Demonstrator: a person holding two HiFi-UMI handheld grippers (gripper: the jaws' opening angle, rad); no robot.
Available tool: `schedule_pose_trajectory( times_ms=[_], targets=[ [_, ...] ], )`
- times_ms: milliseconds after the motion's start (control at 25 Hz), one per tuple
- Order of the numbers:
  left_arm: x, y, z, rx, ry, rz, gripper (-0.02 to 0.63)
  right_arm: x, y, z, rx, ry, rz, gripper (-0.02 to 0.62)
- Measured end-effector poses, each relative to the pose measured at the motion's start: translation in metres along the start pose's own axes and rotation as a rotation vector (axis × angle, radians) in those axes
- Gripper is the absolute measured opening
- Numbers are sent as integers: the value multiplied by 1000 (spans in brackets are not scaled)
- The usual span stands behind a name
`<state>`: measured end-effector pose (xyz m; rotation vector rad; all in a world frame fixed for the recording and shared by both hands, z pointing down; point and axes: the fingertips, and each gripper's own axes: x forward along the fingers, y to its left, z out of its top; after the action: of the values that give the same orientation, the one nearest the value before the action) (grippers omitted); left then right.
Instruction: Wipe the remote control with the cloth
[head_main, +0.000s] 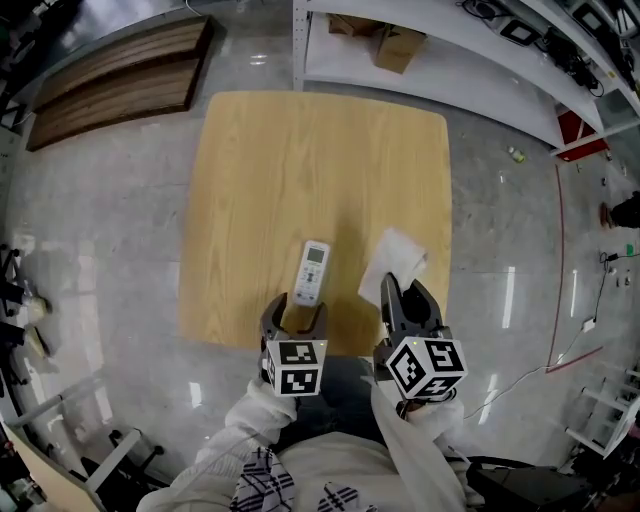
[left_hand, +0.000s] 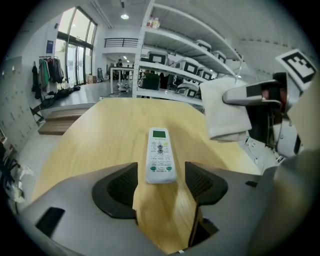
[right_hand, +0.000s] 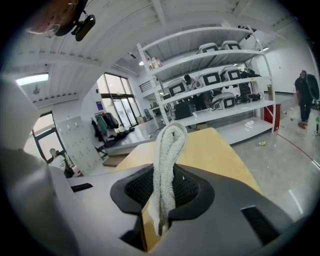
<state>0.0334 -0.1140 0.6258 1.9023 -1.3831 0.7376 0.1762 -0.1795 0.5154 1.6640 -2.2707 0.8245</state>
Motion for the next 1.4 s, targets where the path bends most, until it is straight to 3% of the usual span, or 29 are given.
schedule_pose_trajectory(
  times_ms=[200,400,480,560,720,960,1080,1200,1400],
  targets=[
    [13,10,-9,-3,75,91,276,8,3,-10,8,74,92,89],
    [18,5,-14,-15,106,76,271,23,11,-17,6,169,252,89],
    [18,5,-16,-10,108,78,237,27,16,-18,-15,200,312,89],
    [18,5,-16,-5,104,80,227,29,29,-23,-29,257,430,89],
    [18,7,-16,6,87,78,225,26,71,-38,31,417,790,89],
    [17,5,-17,39,82,71,224,31,105,-65,-39,741,1149,89],
    [16,6,-18,66,91,69,224,50,111,-85,-88,878,1134,89],
    [15,5,-20,73,91,66,224,61,114,-107,-264,995,1040,89],
    [17,5,-20,76,90,62,224,72,112,-131,-522,1030,820,89]
  ],
)
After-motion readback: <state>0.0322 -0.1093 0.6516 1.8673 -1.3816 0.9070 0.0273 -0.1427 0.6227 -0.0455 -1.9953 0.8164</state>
